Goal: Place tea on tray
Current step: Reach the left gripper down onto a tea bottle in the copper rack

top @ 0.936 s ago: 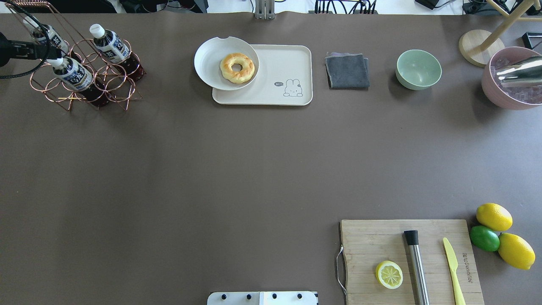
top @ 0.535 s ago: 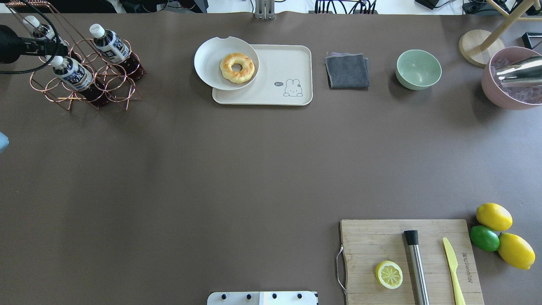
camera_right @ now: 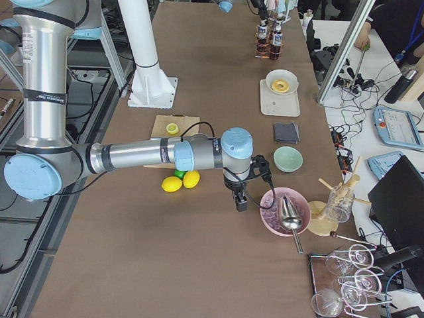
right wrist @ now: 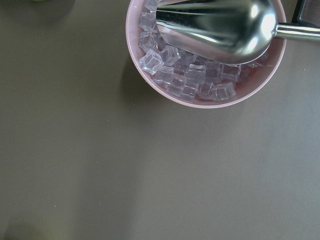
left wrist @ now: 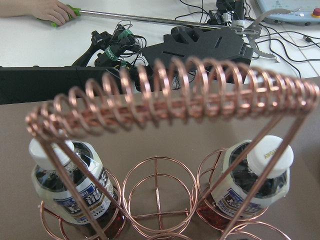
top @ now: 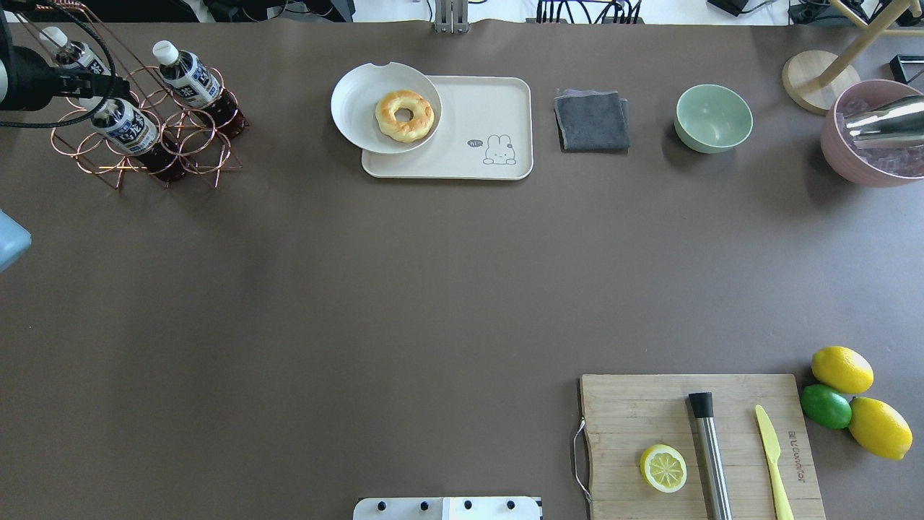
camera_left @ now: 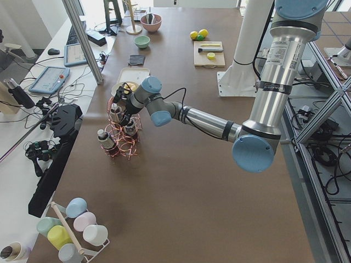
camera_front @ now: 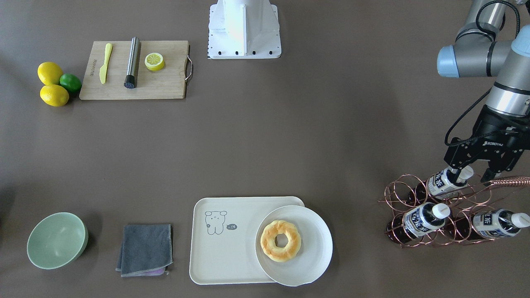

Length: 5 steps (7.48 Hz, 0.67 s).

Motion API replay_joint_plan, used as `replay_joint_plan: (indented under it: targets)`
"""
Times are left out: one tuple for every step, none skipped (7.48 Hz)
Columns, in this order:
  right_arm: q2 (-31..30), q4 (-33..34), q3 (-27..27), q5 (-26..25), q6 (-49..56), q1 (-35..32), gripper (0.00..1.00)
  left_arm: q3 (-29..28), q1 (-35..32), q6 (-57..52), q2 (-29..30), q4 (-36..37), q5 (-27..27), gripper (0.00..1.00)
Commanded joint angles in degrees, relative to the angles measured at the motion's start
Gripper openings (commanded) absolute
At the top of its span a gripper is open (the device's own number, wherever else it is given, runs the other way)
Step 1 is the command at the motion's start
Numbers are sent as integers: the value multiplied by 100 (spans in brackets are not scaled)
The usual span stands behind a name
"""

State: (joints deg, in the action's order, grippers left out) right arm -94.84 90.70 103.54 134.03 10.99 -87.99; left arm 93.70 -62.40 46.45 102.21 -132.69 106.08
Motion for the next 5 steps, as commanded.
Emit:
replay_joint_plan:
  targets:
    - [1, 0, 0, 0, 0, 1, 100, 7, 79, 84, -52, -178, -43, 84]
    - [-8, 0, 0, 0, 0, 1, 100, 8, 88, 75, -70, -230, -43, 84]
    - [-8, 0, 9, 0, 0, -8, 100, -1, 88, 75, -148, -344, -35, 84]
    - [-17, 0, 9, 0, 0, -8, 100, 25, 88, 75, -210, -388, -35, 83]
    - [-17, 0, 9, 0, 0, 1, 100, 42, 88, 84, -237, -389, -34, 83]
